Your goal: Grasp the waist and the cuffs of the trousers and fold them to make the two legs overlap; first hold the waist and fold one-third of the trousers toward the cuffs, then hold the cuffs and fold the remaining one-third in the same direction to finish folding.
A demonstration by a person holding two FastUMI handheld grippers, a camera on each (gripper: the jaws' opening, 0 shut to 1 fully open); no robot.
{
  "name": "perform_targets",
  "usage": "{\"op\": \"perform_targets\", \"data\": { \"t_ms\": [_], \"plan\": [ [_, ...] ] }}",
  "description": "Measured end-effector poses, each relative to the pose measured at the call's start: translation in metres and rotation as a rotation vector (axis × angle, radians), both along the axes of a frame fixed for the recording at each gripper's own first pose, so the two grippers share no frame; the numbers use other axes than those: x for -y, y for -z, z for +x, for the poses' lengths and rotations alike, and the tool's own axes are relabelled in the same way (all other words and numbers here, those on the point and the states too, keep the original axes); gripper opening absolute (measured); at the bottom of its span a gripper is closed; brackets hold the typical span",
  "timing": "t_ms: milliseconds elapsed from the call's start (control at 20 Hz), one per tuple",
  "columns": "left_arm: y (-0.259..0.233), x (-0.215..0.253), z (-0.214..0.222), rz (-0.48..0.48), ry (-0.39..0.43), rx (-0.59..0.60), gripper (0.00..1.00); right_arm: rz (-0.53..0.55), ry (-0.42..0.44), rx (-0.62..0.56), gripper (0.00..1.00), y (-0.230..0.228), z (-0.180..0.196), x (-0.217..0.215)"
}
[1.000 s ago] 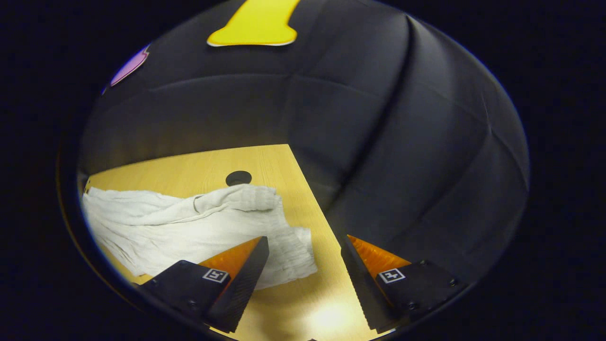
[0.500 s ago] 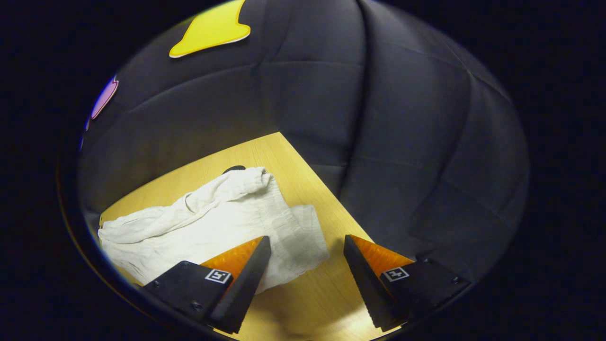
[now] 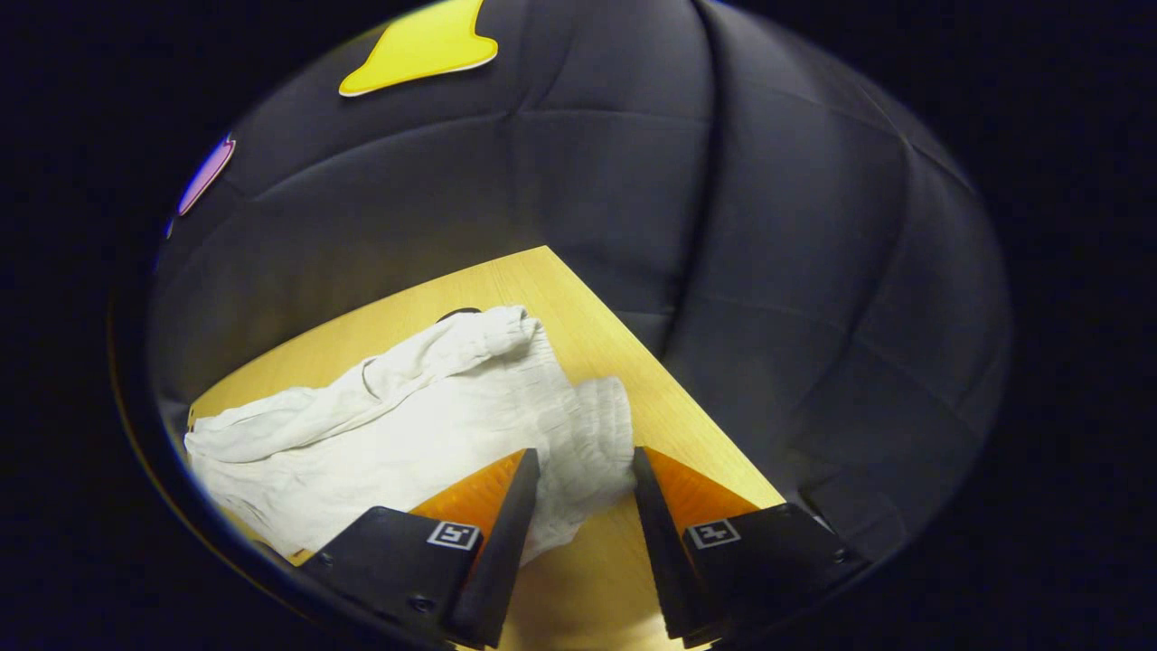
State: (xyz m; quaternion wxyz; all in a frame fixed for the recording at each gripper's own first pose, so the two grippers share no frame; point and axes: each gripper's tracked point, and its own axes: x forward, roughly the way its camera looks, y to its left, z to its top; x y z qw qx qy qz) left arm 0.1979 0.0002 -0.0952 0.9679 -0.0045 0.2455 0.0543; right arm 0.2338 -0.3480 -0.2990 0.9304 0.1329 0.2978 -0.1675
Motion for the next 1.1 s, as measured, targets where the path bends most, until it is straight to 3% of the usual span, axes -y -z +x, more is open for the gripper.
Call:
{"op": "perform_targets", "data": {
  "t_ms": [100, 150, 250, 400, 600, 650, 850, 1100],
  "plan": [
    [-0.011, 0.001, 0.001, 0.005, 0.000, 0.007, 0.98, 0.066, 0.010, 0.001, 0.54, 0.003, 0.003, -0.009],
    [-0.015, 0.000, 0.001, 0.001, 0.004, 0.018, 0.98, 0.078, 0.018, 0.003, 0.39, 0.002, 0.001, -0.011],
    [-0.019, -0.004, -0.004, 0.000, 0.010, 0.029, 0.98, 0.087, 0.016, -0.010, 0.30, 0.002, -0.001, -0.013],
    [-0.016, -0.021, -0.007, -0.027, -0.005, 0.021, 0.98, 0.067, -0.004, -0.029, 0.29, 0.000, -0.001, -0.016],
    [0.001, -0.054, -0.008, -0.109, -0.043, 0.011, 0.98, -0.057, -0.021, 0.013, 0.11, -0.056, -0.003, -0.020],
    [0.006, -0.065, -0.011, -0.127, -0.056, 0.007, 0.98, -0.120, -0.048, 0.028, 0.17, -0.081, -0.003, -0.026],
    [0.019, -0.090, -0.022, -0.174, -0.070, 0.011, 0.98, -0.233, -0.110, 0.094, 0.17, -0.145, -0.002, -0.053],
    [0.034, -0.128, -0.035, -0.133, -0.055, 0.006, 0.98, -0.244, -0.133, 0.163, 0.17, -0.141, -0.012, -0.056]
  ]
}}
